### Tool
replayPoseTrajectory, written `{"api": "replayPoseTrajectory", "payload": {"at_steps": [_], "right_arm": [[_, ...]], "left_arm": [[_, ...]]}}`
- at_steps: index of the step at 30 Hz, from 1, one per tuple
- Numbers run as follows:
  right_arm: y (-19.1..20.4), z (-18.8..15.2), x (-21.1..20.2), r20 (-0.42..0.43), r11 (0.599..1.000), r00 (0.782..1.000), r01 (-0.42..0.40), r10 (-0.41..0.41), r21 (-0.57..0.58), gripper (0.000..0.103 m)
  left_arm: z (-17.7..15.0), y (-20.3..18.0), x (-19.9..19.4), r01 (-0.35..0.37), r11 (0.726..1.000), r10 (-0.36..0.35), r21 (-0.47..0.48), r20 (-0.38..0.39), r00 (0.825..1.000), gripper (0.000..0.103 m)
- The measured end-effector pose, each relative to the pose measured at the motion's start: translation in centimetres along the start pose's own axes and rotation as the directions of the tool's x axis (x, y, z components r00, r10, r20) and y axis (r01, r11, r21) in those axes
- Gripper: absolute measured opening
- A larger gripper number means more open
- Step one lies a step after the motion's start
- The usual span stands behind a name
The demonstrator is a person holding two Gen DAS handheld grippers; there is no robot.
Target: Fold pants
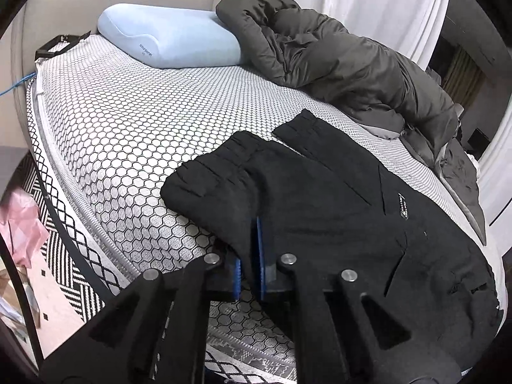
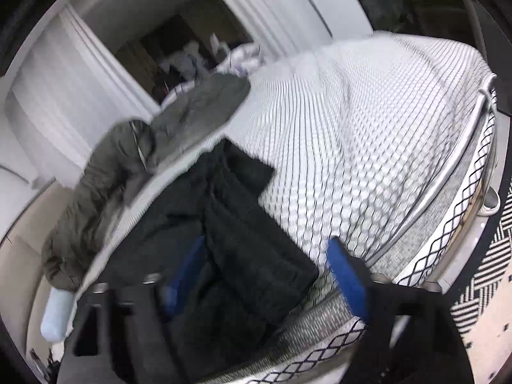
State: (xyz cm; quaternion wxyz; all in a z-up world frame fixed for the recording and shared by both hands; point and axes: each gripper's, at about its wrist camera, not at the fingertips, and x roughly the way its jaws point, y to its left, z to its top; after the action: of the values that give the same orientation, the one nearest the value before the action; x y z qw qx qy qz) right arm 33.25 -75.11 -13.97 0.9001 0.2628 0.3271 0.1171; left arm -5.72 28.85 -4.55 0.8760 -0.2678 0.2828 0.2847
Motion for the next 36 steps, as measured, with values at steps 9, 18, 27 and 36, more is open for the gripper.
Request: {"api": "replayPoseTrajectory", "payload": {"at_steps": [9,18,27,36], "right_arm": [[2.1,-0.6,-1.4,0.074,0.989,0.996,0.065,-0.056,-0.130,0.008],[1.7,-0.6,-1.7,0.083,0.985,0.995,0.073,-0.061,-0.155,0.018],[-1.7,-0.8,-2.5,0.010,1.000,1.000,-0.006,0.006,-0.002,0.058],[0.4,-1.6,-2.2,0.004,0.998,0.999,-0.032,0.033,-0.062,0.018]], "left_arm": [[0.7,-0.8,-1.5,0.009,0.999,-0.010,0.033,0.045,0.999,0.004],[0.0,0.3,0.0,-0.020,0.999,0.020,0.035,-0.018,1.000,0.004],[-0.1,0.3,0.1,-0.014,0.999,0.015,0.034,-0.022,1.000,0.004],[0.0,-0.3,-0.3,-0.025,0.999,0.025,0.048,0.004,1.000,0.004]]}}
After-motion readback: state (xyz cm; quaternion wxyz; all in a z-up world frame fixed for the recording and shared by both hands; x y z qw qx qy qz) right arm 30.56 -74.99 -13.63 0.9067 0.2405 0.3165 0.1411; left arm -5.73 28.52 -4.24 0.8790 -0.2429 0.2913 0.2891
